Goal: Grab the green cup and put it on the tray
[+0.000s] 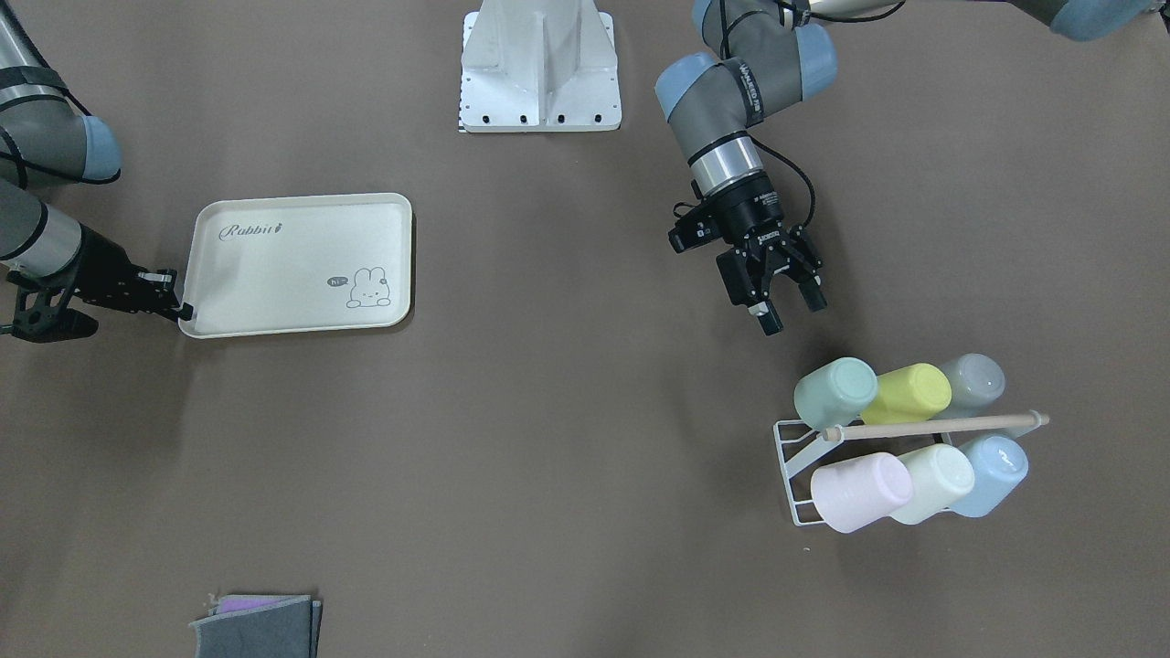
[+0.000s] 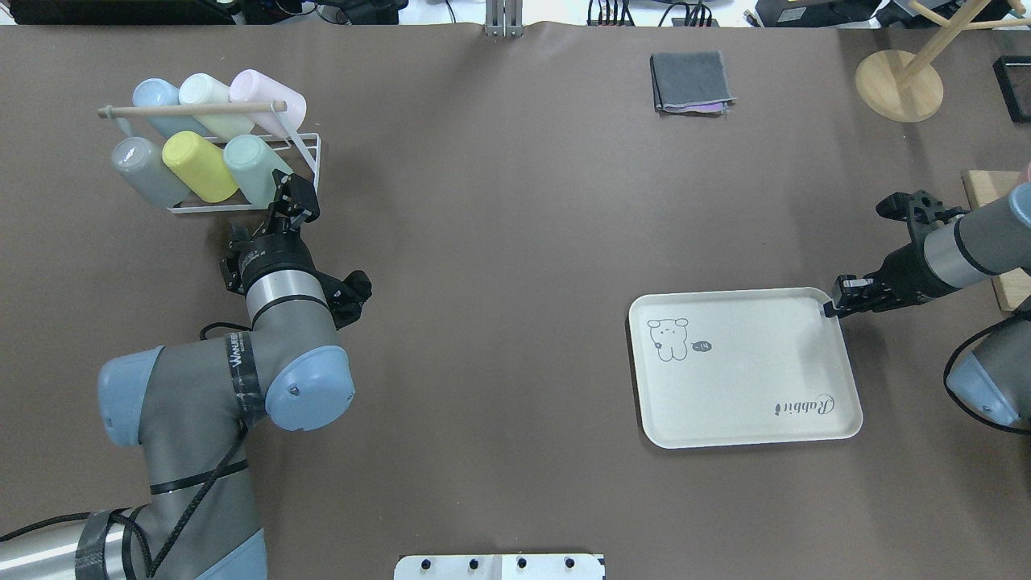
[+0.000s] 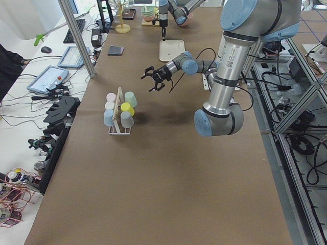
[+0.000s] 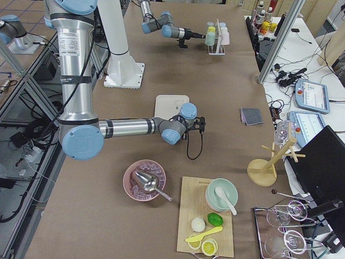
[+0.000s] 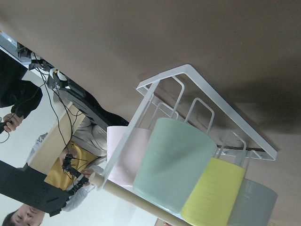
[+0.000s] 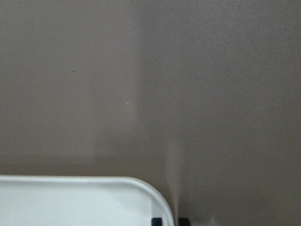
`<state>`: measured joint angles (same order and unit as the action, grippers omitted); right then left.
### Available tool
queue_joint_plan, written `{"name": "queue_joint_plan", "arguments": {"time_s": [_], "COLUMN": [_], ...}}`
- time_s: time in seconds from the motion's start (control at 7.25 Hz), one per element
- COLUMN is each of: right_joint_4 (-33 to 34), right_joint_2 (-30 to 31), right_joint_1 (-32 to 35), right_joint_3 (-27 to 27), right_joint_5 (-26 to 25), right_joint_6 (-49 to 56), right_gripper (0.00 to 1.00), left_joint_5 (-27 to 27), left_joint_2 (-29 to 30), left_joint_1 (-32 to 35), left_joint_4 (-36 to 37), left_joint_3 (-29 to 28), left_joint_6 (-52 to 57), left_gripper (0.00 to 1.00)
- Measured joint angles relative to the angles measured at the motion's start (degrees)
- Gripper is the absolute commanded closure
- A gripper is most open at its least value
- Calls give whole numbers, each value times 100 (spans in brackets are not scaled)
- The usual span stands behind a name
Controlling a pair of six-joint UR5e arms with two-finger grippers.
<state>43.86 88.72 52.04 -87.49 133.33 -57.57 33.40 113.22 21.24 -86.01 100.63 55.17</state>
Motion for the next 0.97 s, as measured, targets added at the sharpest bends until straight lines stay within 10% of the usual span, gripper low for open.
{"name": "queue_joint_plan", "arguments": {"time_s": [0.97], "right_joint_4": [19], "right_joint_2": [-50], "right_joint_1": [-15], "right_joint_3": [13], "right_joint_5": [-5], "right_joint_6": [0], "right_gripper": [83], "left_joint_5": [-277], "left_joint_2": [-302], "left_joint_1": [45], "left_joint_4": [-835], "left_joint_3": [-628], "left_joint_6": [1409], "left_gripper": [1]}}
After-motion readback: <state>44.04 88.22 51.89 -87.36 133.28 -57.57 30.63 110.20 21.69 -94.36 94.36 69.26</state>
